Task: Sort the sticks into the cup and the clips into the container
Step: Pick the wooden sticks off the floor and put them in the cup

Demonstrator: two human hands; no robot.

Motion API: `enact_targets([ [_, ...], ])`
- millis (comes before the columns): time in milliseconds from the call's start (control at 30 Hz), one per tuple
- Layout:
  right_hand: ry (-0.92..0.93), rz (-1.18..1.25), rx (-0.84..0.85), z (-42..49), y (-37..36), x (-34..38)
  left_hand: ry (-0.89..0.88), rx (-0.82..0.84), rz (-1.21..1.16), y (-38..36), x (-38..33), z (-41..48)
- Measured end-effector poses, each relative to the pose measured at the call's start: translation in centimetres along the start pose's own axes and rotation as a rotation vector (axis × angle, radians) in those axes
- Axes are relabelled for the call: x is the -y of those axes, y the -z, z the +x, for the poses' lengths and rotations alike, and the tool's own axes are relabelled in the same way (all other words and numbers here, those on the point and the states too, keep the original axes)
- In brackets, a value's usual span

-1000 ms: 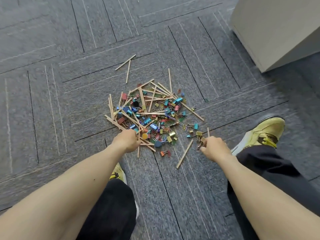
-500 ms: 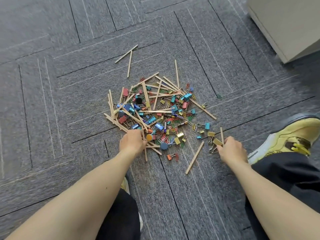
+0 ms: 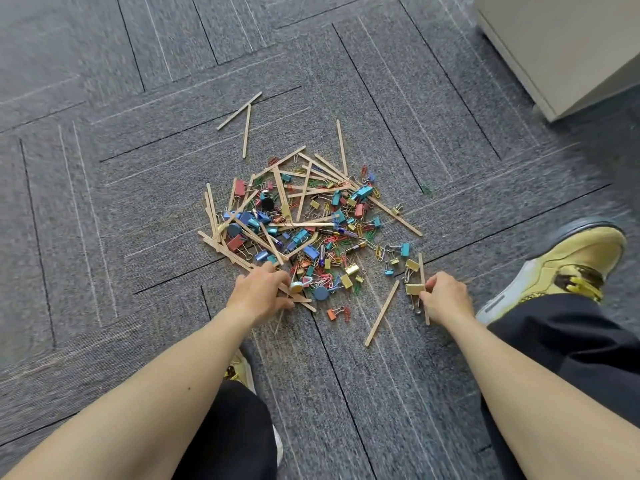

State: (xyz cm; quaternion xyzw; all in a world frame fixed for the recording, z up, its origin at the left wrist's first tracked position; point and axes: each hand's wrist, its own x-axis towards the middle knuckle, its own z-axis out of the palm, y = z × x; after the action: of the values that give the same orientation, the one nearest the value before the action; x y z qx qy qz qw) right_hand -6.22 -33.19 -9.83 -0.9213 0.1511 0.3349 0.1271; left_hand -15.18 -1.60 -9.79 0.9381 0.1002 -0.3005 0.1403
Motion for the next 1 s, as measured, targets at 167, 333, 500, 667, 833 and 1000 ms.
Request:
enact_targets([
  [167,0.008,-0.011,-0.003,-0.2,-0.4,0.5,-0.032,-0.05,0.124,-0.7,-0.7,0.0],
  [333,0.023,-0.027,0.022,-0.4,-0.8,0.9,-0.039,-0.088,0.198,-0.8,-0.9,0.2],
  [500,0.012,-0.051,0.013,-1.1,-1.2,1.2,-0.047,-0.089,0.231,-0.9,-1.0,0.2],
  [667,0.017,-0.065,0.015,-1.6,-1.8,1.8,-0.075,-0.016,0.299,-1.1,-0.9,0.4],
  [833,0.036,-0.004,-0.003,-2.0,-1.8,2.5,-0.081,0.009,0.285,-0.9,-0.7,0.1],
  [1000,0.083,0.123,-0.074,-2.1,-1.8,3.1,-0.068,-0.008,0.153,-0.2,-0.4,-0.2],
])
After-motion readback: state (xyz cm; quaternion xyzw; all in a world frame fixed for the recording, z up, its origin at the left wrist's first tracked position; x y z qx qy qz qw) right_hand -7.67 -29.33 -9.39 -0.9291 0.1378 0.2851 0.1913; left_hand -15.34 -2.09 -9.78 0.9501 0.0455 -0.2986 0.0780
